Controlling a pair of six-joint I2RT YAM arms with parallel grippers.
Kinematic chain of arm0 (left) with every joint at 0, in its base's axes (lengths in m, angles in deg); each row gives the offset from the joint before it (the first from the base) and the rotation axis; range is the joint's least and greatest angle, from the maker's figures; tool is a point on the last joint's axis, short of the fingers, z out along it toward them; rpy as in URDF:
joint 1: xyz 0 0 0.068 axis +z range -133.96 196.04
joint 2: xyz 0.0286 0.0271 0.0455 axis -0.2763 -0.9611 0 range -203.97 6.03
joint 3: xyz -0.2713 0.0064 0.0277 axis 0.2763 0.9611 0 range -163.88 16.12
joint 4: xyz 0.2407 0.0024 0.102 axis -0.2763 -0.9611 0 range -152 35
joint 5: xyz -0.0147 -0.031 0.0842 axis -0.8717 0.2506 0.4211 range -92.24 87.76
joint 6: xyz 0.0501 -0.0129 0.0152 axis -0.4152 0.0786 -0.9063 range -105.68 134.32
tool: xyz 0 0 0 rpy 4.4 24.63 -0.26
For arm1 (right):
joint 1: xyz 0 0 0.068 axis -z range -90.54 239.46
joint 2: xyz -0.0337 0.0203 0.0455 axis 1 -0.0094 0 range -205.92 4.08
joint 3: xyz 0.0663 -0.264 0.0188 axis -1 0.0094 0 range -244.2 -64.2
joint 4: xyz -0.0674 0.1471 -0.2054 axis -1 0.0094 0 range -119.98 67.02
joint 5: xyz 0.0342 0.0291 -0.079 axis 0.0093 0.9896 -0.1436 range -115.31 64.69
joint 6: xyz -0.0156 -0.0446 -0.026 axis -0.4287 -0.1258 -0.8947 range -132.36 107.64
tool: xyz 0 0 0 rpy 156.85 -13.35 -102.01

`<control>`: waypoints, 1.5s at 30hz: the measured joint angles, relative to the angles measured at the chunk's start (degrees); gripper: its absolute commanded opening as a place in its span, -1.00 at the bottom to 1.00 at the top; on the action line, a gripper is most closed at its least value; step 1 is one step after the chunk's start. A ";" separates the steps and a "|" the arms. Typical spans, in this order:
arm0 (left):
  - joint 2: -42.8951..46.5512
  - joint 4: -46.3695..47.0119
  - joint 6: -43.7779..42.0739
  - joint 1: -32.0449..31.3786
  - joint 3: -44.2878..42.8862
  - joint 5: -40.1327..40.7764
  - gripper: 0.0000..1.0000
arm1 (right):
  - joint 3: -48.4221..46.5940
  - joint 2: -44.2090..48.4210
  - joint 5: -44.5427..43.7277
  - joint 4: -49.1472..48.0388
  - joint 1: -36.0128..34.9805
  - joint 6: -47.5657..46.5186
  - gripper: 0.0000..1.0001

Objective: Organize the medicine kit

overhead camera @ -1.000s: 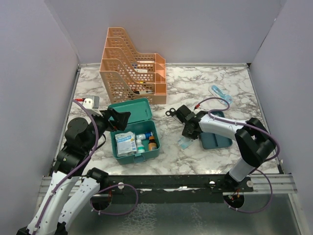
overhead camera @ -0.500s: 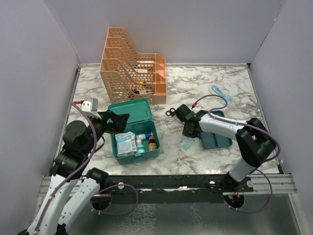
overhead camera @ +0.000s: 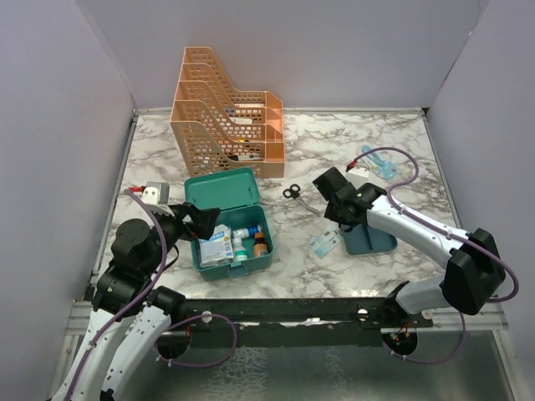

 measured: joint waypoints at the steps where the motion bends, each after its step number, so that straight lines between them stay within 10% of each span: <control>1: 0.70 -0.04 0.00 0.00 0.46 0.00 0.81 | 0.09 -0.20 0.20 0.46 0.04 0.39 -0.04; 23: 7.15 -2.27 1.36 0.00 5.40 -0.83 0.81 | 7.45 -4.87 3.23 -1.36 2.58 5.75 0.11; 45: 6.19 -2.29 1.68 0.00 5.46 -0.76 0.81 | -1.81 -17.64 8.07 -10.93 8.31 -2.34 -0.58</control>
